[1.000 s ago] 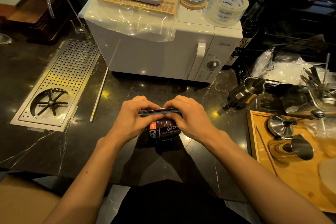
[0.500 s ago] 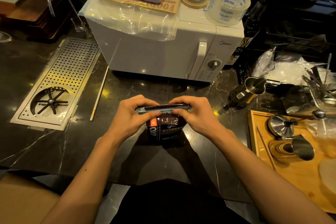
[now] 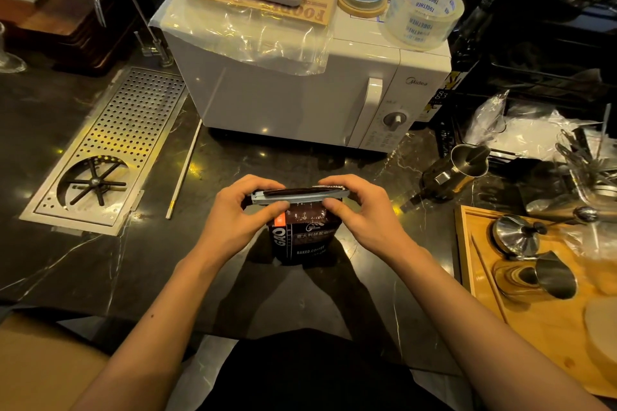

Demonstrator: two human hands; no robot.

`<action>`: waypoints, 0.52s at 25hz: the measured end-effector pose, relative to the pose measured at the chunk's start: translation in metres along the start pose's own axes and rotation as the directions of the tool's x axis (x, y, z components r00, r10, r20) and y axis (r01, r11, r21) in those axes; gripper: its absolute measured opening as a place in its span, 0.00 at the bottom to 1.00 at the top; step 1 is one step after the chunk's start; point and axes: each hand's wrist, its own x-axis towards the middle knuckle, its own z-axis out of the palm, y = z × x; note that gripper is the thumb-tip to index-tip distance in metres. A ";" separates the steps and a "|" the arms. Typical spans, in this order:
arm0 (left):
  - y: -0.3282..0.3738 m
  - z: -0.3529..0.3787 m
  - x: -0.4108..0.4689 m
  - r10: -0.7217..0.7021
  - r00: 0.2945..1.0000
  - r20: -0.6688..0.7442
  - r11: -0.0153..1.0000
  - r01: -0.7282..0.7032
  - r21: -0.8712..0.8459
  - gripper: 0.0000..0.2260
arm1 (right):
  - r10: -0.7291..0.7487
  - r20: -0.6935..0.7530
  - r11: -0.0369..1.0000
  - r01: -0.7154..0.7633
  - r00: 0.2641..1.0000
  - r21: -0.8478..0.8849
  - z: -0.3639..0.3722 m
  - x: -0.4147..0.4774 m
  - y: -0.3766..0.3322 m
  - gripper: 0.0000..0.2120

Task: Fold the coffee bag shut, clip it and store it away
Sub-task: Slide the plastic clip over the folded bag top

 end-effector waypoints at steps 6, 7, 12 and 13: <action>-0.004 0.019 -0.018 -0.182 0.983 -0.009 0.969 0.178 -0.173 0.27 | 0.162 -0.028 0.956 -0.150 0.986 0.251 0.013 -0.020 0.012 0.20; -0.006 0.020 -0.022 -0.203 0.979 0.014 0.960 0.201 -0.197 0.28 | 0.182 -0.025 0.950 -0.169 0.983 0.264 0.014 -0.022 0.015 0.20; -0.016 0.024 -0.038 -0.256 0.965 0.061 0.947 0.263 -0.187 0.33 | 0.239 -0.003 0.930 -0.228 0.971 0.290 0.019 -0.031 0.025 0.20; -0.018 0.026 -0.040 -0.267 0.963 0.043 0.949 0.270 -0.160 0.32 | 0.247 0.001 0.920 -0.235 0.969 0.315 0.020 -0.033 0.026 0.21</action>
